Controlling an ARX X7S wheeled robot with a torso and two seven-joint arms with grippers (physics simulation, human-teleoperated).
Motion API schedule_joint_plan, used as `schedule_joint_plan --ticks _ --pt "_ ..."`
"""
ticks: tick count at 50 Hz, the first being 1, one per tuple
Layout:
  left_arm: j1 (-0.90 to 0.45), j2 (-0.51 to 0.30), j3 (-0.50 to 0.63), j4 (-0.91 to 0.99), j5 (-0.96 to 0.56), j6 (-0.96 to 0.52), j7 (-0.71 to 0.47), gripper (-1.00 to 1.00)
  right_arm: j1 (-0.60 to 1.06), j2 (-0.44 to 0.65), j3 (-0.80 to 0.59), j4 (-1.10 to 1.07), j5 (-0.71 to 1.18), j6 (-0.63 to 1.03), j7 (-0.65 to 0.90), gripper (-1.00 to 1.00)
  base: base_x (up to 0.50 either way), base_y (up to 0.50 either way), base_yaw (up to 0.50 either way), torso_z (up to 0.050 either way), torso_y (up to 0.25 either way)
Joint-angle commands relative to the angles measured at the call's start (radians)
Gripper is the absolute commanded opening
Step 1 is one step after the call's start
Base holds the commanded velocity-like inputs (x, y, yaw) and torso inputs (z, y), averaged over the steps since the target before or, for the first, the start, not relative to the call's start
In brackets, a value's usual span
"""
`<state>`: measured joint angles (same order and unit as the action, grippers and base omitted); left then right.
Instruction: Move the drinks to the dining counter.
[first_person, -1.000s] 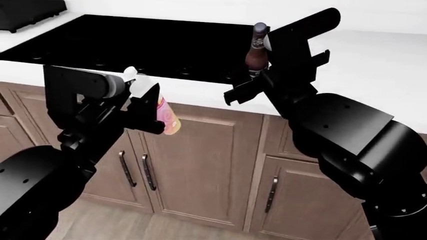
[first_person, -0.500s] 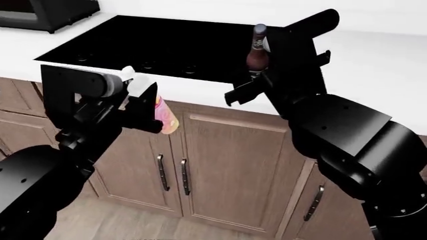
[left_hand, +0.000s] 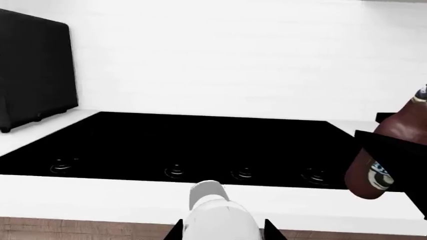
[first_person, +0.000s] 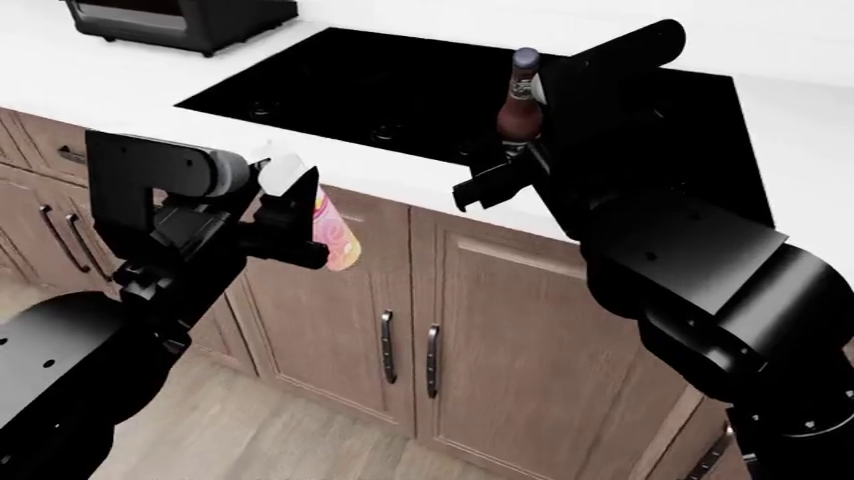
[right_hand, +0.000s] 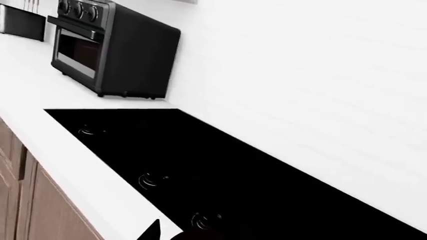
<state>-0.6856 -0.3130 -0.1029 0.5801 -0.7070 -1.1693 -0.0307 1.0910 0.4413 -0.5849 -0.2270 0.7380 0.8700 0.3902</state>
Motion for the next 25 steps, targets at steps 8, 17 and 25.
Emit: schedule_joint_plan --ticks 8,17,25 --pt "-0.012 -0.003 0.002 0.0 -0.017 0.011 -0.01 -1.0 0.003 0.0 0.004 0.0 -0.01 -0.004 -0.01 -1.0 0.09 0.04 0.5 0.0 0.001" --pt "-0.001 -0.006 0.001 0.003 -0.022 0.017 -0.013 -1.0 0.0 0.0 0.004 0.002 -0.007 -0.007 -0.011 -1.0 0.11 0.05 0.5 0.0 0.001" --pt "0.0 -0.008 0.003 0.002 -0.025 0.021 -0.015 -1.0 -0.001 0.002 0.006 -0.001 -0.002 -0.006 -0.009 -1.0 0.13 0.08 0.5 0.0 0.001"
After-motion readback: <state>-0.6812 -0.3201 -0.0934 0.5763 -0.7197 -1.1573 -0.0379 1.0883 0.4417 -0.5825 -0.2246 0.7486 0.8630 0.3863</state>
